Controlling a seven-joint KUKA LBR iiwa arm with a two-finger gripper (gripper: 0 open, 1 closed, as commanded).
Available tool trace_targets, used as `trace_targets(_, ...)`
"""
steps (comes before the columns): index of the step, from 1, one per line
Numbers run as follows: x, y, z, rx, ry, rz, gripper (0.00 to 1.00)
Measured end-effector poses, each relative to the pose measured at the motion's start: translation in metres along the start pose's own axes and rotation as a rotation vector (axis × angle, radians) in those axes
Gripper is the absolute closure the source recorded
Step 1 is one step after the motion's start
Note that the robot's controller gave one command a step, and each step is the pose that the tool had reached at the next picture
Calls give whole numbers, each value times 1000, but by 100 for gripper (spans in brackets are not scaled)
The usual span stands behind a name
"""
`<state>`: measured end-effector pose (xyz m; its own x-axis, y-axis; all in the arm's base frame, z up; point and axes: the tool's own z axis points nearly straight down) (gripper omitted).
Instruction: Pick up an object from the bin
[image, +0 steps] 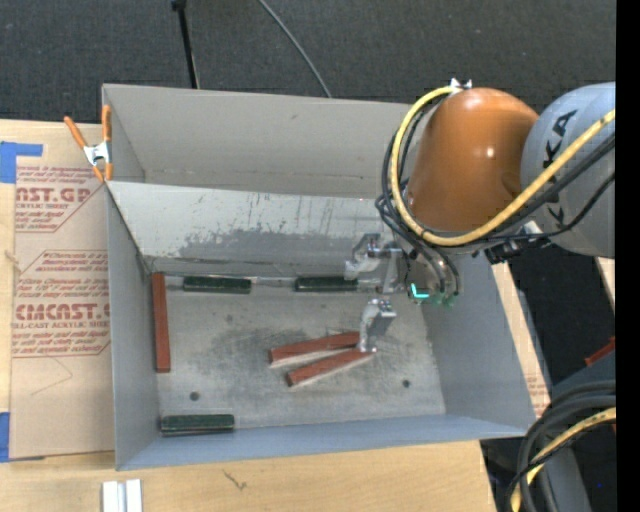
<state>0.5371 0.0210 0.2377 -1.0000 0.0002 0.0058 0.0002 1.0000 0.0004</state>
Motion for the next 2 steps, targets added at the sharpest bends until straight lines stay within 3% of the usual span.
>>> trace_targets(2,-2,0,-2,0,-10,-5,0)
